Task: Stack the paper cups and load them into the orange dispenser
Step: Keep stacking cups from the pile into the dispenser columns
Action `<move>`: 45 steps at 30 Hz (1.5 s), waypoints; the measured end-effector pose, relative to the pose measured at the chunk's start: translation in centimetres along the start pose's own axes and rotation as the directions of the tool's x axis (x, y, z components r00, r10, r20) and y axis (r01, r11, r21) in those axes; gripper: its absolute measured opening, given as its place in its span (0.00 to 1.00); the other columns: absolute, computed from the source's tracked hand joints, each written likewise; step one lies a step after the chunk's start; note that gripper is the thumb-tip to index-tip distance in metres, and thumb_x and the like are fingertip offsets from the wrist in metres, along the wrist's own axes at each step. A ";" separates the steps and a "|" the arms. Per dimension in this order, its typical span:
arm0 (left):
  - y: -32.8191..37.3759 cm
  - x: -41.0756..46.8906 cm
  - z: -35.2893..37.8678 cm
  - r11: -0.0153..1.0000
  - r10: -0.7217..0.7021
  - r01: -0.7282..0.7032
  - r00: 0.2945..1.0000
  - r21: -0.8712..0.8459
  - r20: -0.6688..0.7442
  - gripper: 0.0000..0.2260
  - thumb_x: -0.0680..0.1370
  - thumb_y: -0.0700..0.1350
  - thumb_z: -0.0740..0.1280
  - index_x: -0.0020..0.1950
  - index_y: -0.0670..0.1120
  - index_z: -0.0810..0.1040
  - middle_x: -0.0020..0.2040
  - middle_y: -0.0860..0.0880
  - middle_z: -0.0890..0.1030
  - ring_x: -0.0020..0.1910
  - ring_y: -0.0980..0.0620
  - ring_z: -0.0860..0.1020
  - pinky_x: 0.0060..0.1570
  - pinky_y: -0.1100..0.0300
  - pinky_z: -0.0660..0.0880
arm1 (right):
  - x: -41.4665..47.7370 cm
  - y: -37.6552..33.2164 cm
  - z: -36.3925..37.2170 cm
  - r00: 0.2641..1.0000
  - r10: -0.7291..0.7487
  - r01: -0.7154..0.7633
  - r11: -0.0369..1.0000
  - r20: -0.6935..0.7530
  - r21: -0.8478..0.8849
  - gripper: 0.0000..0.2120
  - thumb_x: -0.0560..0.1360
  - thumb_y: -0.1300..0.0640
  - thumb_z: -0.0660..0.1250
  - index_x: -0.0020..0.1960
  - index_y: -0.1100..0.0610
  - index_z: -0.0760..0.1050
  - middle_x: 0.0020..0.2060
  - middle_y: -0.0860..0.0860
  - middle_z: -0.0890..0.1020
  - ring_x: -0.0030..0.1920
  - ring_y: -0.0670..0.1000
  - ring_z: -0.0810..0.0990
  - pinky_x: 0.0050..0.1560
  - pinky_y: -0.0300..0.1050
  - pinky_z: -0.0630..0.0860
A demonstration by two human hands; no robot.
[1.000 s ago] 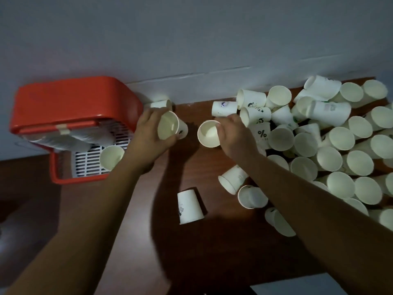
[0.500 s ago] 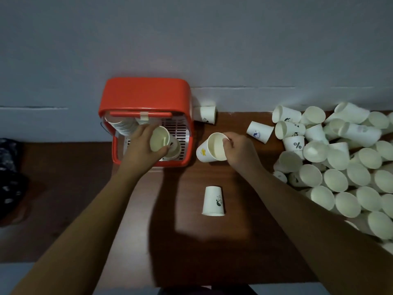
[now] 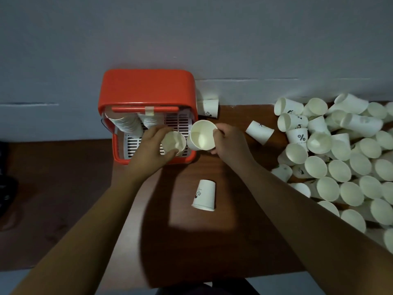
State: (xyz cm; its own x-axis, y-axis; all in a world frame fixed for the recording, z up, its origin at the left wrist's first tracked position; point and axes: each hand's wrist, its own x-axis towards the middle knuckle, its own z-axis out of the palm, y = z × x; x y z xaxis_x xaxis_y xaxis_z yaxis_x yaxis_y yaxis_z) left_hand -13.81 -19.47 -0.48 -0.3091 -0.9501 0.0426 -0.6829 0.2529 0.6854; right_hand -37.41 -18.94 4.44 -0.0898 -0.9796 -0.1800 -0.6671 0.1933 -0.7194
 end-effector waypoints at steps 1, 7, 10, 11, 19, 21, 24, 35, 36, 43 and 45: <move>0.5 -0.3 -0.8 0.999 0.018 -0.018 1.000 -0.034 -0.009 0.29 0.72 0.55 0.71 0.71 0.46 0.73 0.68 0.46 0.73 0.68 0.48 0.70 0.68 0.56 0.67 | 0.3 -0.6 0.4 1.000 -0.022 0.022 0.999 -0.001 0.035 0.14 0.80 0.57 0.55 0.53 0.61 0.78 0.46 0.57 0.82 0.42 0.57 0.82 0.44 0.59 0.80; 0.9 -0.5 -3.4 0.969 0.023 -0.013 0.999 -0.245 0.038 0.32 0.73 0.54 0.75 0.75 0.52 0.69 0.69 0.55 0.75 0.66 0.55 0.74 0.65 0.57 0.73 | 1.5 -3.9 4.2 0.989 -0.122 0.120 0.992 0.085 0.026 0.13 0.80 0.60 0.56 0.54 0.64 0.78 0.47 0.61 0.81 0.44 0.62 0.81 0.48 0.63 0.77; 0.2 -0.3 -3.1 0.960 -0.043 0.046 0.999 -0.275 0.017 0.28 0.75 0.51 0.75 0.74 0.54 0.70 0.65 0.56 0.77 0.63 0.55 0.76 0.61 0.52 0.76 | 1.6 -4.0 5.0 0.987 -0.119 0.111 0.991 0.111 0.076 0.14 0.80 0.61 0.59 0.63 0.61 0.75 0.52 0.59 0.82 0.48 0.61 0.82 0.51 0.60 0.78; -0.1 -0.3 -3.0 0.960 -0.057 0.058 0.998 -0.274 0.013 0.27 0.75 0.50 0.74 0.73 0.54 0.71 0.65 0.57 0.77 0.62 0.56 0.76 0.61 0.53 0.76 | 1.5 -3.8 5.2 0.985 -0.120 0.109 0.990 0.127 0.094 0.15 0.80 0.60 0.60 0.66 0.60 0.73 0.54 0.58 0.82 0.49 0.59 0.82 0.52 0.59 0.79; -2.3 -0.8 -0.5 0.990 -0.067 0.072 0.997 -0.120 0.046 0.28 0.74 0.50 0.75 0.73 0.49 0.72 0.63 0.52 0.76 0.61 0.60 0.70 0.61 0.68 0.65 | 0.4 -0.6 6.3 0.949 -0.121 0.144 0.988 0.290 -0.057 0.31 0.77 0.55 0.68 0.77 0.58 0.62 0.65 0.56 0.70 0.54 0.50 0.78 0.56 0.41 0.73; -3.1 -1.0 0.3 0.996 -0.080 0.081 0.996 -0.026 0.041 0.30 0.73 0.53 0.76 0.73 0.48 0.73 0.64 0.47 0.74 0.64 0.50 0.69 0.64 0.57 0.68 | 0.2 -0.4 6.7 0.953 -0.131 0.158 0.984 0.273 -0.080 0.28 0.77 0.58 0.67 0.75 0.59 0.64 0.64 0.58 0.69 0.58 0.54 0.76 0.60 0.40 0.68; -3.9 -1.1 1.0 0.990 -0.133 0.131 0.991 0.048 0.031 0.32 0.72 0.52 0.78 0.73 0.47 0.73 0.61 0.42 0.70 0.64 0.43 0.68 0.65 0.48 0.70 | 0.2 -0.5 7.7 0.956 -0.116 0.147 0.984 0.271 -0.096 0.24 0.77 0.61 0.66 0.72 0.58 0.67 0.63 0.60 0.70 0.62 0.57 0.74 0.65 0.44 0.66; -2.9 -7.5 2.4 0.833 -0.468 0.509 0.857 -0.217 0.216 0.16 0.77 0.50 0.72 0.61 0.45 0.75 0.58 0.48 0.80 0.55 0.50 0.79 0.56 0.53 0.76 | -3.4 3.3 8.2 0.943 0.157 -0.115 0.981 0.294 -0.157 0.10 0.79 0.59 0.62 0.56 0.63 0.76 0.47 0.51 0.76 0.49 0.48 0.76 0.50 0.42 0.71; -2.6 -8.1 2.9 0.797 -0.480 0.556 0.821 -0.237 0.309 0.21 0.76 0.53 0.73 0.65 0.46 0.75 0.60 0.50 0.80 0.57 0.51 0.80 0.58 0.53 0.76 | -3.9 3.5 8.6 0.916 0.210 -0.171 0.975 0.342 -0.141 0.11 0.80 0.58 0.62 0.58 0.63 0.76 0.47 0.50 0.75 0.49 0.47 0.75 0.52 0.41 0.70; -1.2 -9.1 6.7 0.815 -0.456 0.549 0.805 -0.185 0.379 0.26 0.76 0.52 0.72 0.72 0.50 0.71 0.68 0.50 0.77 0.60 0.55 0.75 0.60 0.59 0.71 | -5.4 4.5 10.5 0.677 0.486 -0.715 0.612 0.553 0.338 0.17 0.81 0.57 0.61 0.69 0.61 0.68 0.61 0.62 0.76 0.54 0.58 0.80 0.52 0.47 0.78; -0.4 -9.1 6.9 0.802 -0.449 0.542 0.824 -0.250 0.347 0.25 0.75 0.52 0.73 0.71 0.52 0.72 0.66 0.51 0.78 0.59 0.55 0.77 0.59 0.57 0.74 | -5.5 4.6 9.6 0.681 0.491 -0.722 0.573 0.544 0.387 0.17 0.81 0.58 0.62 0.68 0.62 0.69 0.60 0.63 0.77 0.54 0.59 0.81 0.50 0.46 0.78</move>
State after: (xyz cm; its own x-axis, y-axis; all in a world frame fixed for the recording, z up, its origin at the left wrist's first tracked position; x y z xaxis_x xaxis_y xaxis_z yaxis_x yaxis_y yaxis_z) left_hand -15.32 -9.63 -6.16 -0.1773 -0.8327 -0.5246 -0.5502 -0.3581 0.7544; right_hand -32.86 -12.11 -4.30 0.0137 -0.5420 -0.8403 -0.0316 0.8397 -0.5421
